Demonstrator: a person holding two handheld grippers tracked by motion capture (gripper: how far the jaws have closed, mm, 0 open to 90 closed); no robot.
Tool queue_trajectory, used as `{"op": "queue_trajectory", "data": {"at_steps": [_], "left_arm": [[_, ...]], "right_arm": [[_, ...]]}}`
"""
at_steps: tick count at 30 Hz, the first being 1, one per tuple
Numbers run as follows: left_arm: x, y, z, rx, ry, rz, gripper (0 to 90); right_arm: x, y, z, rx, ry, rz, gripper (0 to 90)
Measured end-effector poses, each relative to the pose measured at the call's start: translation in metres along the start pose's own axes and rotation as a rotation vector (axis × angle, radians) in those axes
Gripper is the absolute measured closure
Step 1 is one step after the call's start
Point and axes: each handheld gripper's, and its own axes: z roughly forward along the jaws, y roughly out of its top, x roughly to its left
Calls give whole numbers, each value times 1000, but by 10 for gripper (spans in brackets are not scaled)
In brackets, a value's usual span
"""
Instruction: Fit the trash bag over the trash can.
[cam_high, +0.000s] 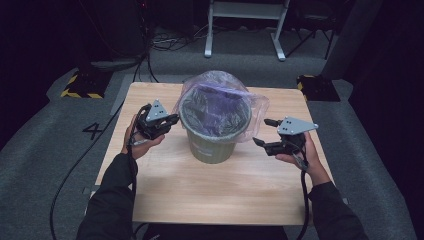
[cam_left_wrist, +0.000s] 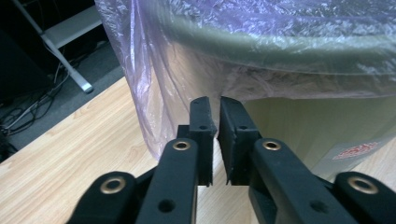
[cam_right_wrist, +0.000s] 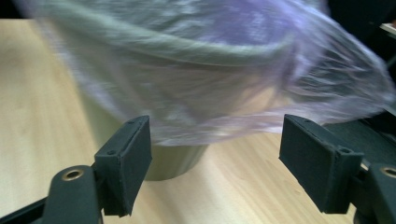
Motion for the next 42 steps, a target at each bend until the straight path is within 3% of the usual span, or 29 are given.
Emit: {"op": "queue_trajectory", "data": {"at_steps": [3, 8, 11, 13, 16, 20, 22, 28, 32, 34, 35, 37, 39, 42], "left_arm": [[0, 1, 0, -17, -18, -5, 896], [-4, 2, 5, -10, -45, 5, 898], [-8, 2, 8, 4, -50, 16, 899], [-10, 1, 7, 0, -65, 16, 899], [-14, -2, 5, -4, -78, 19, 900], [-20, -7, 6, 7, -89, 27, 899], [-23, -9, 5, 0, -111, 32, 900], [-30, -16, 2, 22, -118, 48, 900], [-30, -20, -6, 3, -89, 45, 899], [-31, -20, -12, -22, -52, 53, 887], [-31, -19, -15, -39, -30, 33, 698], [-33, -17, -18, -58, -17, 37, 524], [-34, -15, -18, -60, -12, 34, 402], [-35, -12, -14, -47, 33, 39, 262]], "right_arm": [[7, 3, -1, -20, 34, 4, 242], [14, 1, 10, 11, 74, 6, 253], [17, -1, 17, 62, 77, -25, 366], [17, -3, 21, 89, 71, -33, 526], [18, -10, 26, 115, 53, -43, 697], [19, -19, 25, 109, 76, -29, 889], [18, -23, 22, 98, 93, -15, 900], [16, -27, 14, 80, 114, 20, 900], [18, -28, 14, 101, 130, 4, 900], [20, -29, 14, 93, 137, -8, 900], [21, -29, 14, 90, 141, -7, 900], [22, -28, 12, 68, 151, 1, 900], [22, -25, 10, 49, 159, 4, 900], [21, -20, 7, 33, 154, 0, 899]]}}
